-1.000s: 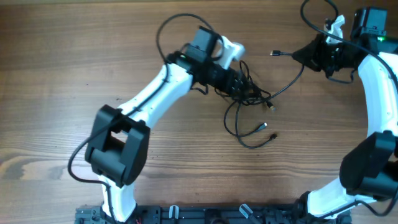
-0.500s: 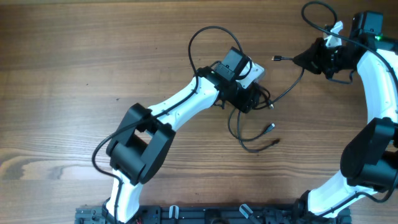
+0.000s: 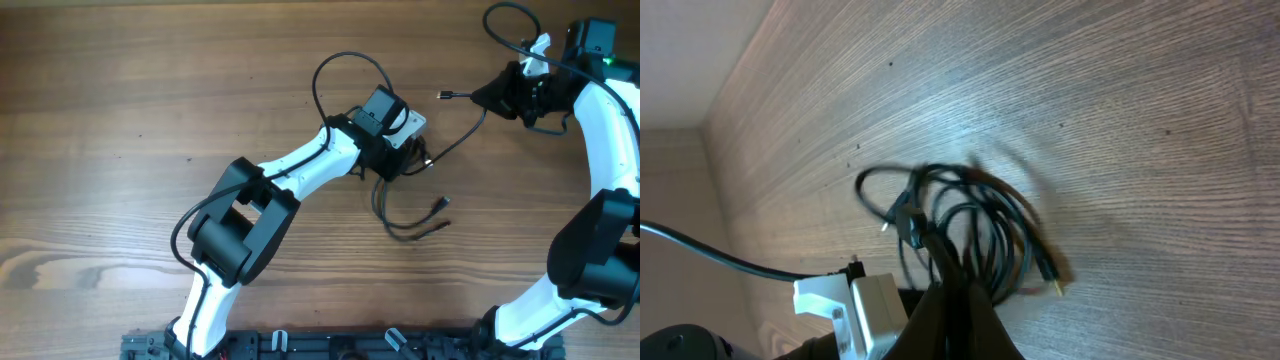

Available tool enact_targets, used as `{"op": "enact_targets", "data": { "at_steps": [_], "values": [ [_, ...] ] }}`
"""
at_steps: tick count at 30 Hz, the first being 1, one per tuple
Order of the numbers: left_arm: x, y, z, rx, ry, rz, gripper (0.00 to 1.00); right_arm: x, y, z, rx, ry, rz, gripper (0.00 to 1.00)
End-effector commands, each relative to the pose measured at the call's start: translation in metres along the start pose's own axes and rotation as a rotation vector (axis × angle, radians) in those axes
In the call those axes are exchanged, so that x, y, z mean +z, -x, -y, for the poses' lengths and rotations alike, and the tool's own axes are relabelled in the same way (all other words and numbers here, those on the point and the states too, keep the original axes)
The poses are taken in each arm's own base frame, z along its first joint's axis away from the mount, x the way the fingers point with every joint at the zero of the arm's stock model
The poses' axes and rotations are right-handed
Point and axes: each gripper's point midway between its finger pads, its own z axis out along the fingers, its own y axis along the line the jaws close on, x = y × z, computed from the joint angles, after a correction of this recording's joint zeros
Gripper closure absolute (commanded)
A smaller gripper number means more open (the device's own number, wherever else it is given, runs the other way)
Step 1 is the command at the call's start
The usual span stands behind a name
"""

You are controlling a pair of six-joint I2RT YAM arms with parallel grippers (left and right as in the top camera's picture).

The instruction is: Untangle cables

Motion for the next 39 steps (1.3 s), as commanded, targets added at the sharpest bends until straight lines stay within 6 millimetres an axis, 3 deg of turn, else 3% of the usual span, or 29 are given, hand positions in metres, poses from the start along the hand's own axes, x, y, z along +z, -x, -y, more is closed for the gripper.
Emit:
{"op": "enact_targets", "data": {
  "at_steps": [1,4,8,10,13,17,21,26,30,32,33,36,37,39],
  "values": [
    [0.009,-0.009,-0.015,-0.031,0.043,-0.026,0.96,0.005,-0.001,0.008,-0.008,-0.011,-0.013,0.96],
    [-0.012,0.004,-0.039,-0.182,0.124,0.025,0.96,0.005,-0.001,0.008,-0.024,-0.011,-0.013,0.96],
    [-0.076,0.034,-0.058,-0.332,0.146,0.153,0.96,0.005,0.0,0.018,-0.018,-0.067,-0.005,0.96],
    [-0.119,0.052,-0.06,-0.383,0.133,0.24,0.96,0.004,0.0,0.03,0.011,-0.137,0.004,0.96],
    [-0.189,0.078,-0.046,-0.374,0.051,0.38,0.96,0.001,0.002,0.044,0.042,-0.216,0.018,0.96],
    [-0.259,0.091,-0.044,-0.407,0.015,0.519,0.96,-0.002,0.004,0.055,0.076,-0.283,0.038,0.96],
    [-0.306,0.09,-0.045,-0.471,-0.144,0.582,0.96,-0.013,0.009,0.083,0.16,-0.443,0.096,0.96],
    [-0.34,0.087,-0.032,-0.396,-0.406,0.594,0.96,-0.026,0.014,0.105,0.18,-0.579,0.147,0.95],
    [-0.356,0.079,-0.038,-0.39,-0.473,0.599,0.96,-0.045,0.019,0.129,0.261,-0.651,0.196,0.96],
    [-0.358,0.078,-0.039,-0.389,-0.485,0.599,0.96,-0.036,0.02,0.115,0.175,-0.528,0.149,0.95],
    [-0.358,0.078,-0.039,-0.39,-0.485,0.599,0.96,-0.024,0.02,0.086,0.004,-0.349,0.091,0.92],
    [-0.353,0.08,-0.031,-0.361,-0.487,0.592,0.96,-0.02,0.008,-0.003,-0.328,0.128,0.037,0.58],
    [-0.352,0.08,-0.028,-0.357,-0.492,0.587,0.96,-0.026,0.005,-0.022,-0.383,0.205,0.044,0.45],
    [-0.349,0.082,-0.022,-0.348,-0.5,0.578,0.96,-0.04,0.003,-0.05,-0.474,0.267,0.075,0.3]
  ]
}}
